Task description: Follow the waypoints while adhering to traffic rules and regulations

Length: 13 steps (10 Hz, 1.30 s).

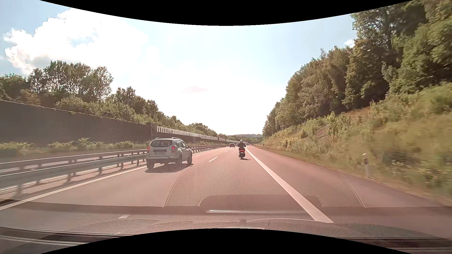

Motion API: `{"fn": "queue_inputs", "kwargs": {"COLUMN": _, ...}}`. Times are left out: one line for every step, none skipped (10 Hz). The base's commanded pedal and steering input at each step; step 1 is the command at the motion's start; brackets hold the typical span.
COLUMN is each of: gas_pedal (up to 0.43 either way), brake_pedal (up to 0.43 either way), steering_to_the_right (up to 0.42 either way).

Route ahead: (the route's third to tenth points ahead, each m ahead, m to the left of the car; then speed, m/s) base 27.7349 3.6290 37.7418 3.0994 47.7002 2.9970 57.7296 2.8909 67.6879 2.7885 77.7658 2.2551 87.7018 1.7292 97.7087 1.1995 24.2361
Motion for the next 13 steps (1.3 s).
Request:
{"fn": "queue_inputs", "kwargs": {"gas_pedal": 0.209, "brake_pedal": 0.012, "steering_to_the_right": 0.001}}
{"fn": "queue_inputs", "kwargs": {"gas_pedal": 0.209, "brake_pedal": 0.012, "steering_to_the_right": 0.002}}
{"fn": "queue_inputs", "kwargs": {"gas_pedal": 0.209, "brake_pedal": 0.012, "steering_to_the_right": 0.002}}
{"fn": "queue_inputs", "kwargs": {"gas_pedal": 0.209, "brake_pedal": 0.012, "steering_to_the_right": 0.002}}
{"fn": "queue_inputs", "kwargs": {"gas_pedal": 0.209, "brake_pedal": 0.012, "steering_to_the_right": 0.002}}
{"fn": "queue_inputs", "kwargs": {"gas_pedal": 0.209, "brake_pedal": 0.012, "steering_to_the_right": 0.002}}
{"fn": "queue_inputs", "kwargs": {"gas_pedal": 0.209, "brake_pedal": 0.012, "steering_to_the_right": 0.002}}
{"fn": "queue_inputs", "kwargs": {"gas_pedal": 0.209, "brake_pedal": 0.012, "steering_to_the_right": 0.002}}
{"fn": "queue_inputs", "kwargs": {"gas_pedal": 0.209, "brake_pedal": 0.012, "steering_to_the_right": 0.002}}
{"fn": "queue_inputs", "kwargs": {"gas_pedal": 0.209, "brake_pedal": 0.012, "steering_to_the_right": 0.002}}
{"fn": "queue_inputs", "kwargs": {"gas_pedal": 0.209, "brake_pedal": 0.012, "steering_to_the_right": 0.001}}
{"fn": "queue_inputs", "kwargs": {"gas_pedal": 0.209, "brake_pedal": 0.012, "steering_to_the_right": 0.001}}
{"fn": "queue_inputs", "kwargs": {"gas_pedal": 0.209, "brake_pedal": 0.012, "steering_to_the_right": 0.001}}
